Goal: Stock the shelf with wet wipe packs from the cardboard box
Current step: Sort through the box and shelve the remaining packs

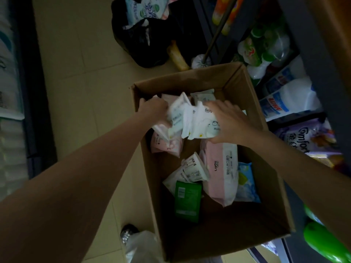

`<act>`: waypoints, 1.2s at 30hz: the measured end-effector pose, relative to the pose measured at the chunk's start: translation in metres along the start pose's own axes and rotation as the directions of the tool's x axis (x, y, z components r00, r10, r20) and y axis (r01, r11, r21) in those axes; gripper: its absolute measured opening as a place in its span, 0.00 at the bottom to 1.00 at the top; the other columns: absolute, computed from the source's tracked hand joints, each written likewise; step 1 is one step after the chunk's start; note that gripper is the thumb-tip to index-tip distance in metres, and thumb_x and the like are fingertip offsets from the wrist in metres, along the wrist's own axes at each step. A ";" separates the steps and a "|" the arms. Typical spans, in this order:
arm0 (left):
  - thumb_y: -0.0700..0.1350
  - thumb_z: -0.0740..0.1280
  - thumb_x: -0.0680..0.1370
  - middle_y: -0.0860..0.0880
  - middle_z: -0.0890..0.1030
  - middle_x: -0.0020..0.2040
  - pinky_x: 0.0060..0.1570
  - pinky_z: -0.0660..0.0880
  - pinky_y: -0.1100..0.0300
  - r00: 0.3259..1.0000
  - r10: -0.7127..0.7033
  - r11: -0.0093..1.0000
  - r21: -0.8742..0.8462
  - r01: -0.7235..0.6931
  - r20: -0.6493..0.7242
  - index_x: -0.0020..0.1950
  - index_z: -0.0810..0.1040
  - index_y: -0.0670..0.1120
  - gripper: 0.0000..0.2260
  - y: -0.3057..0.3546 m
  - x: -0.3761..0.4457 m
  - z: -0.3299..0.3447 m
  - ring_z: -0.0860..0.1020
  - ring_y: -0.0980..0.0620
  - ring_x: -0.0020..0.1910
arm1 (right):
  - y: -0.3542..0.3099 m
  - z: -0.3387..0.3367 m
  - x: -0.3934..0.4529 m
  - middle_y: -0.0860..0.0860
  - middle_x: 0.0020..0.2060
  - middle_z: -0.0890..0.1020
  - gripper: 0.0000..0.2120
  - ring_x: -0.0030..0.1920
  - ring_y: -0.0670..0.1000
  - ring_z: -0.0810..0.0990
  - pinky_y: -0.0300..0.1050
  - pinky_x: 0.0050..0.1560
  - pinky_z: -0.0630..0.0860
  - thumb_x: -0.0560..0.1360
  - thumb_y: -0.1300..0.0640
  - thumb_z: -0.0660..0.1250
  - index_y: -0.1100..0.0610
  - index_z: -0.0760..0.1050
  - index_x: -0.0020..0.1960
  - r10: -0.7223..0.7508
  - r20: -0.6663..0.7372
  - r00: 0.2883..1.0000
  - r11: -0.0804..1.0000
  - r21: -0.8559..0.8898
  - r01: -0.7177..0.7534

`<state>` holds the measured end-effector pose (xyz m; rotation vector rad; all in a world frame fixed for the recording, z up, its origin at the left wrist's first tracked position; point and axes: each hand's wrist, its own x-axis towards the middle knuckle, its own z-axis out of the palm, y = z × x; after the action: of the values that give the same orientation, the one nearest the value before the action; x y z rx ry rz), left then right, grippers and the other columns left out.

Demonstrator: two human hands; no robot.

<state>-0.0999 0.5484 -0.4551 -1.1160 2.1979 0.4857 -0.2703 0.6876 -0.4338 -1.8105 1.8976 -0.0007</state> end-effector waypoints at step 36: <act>0.38 0.62 0.77 0.48 0.83 0.44 0.44 0.80 0.62 0.344 -0.672 0.304 -0.668 -0.679 -0.656 0.49 0.77 0.42 0.05 -0.487 -0.824 -0.225 0.81 0.52 0.43 | -0.897 -0.391 -0.107 0.52 0.57 0.74 0.18 0.53 0.52 0.75 0.48 0.52 0.73 0.79 0.57 0.54 0.45 0.63 0.67 -0.773 -0.436 0.461 0.210 0.510 0.834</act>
<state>0.5887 0.6262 0.2421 -2.7111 2.8030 1.8270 0.4242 0.5551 0.2516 -1.9875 0.5261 -1.0362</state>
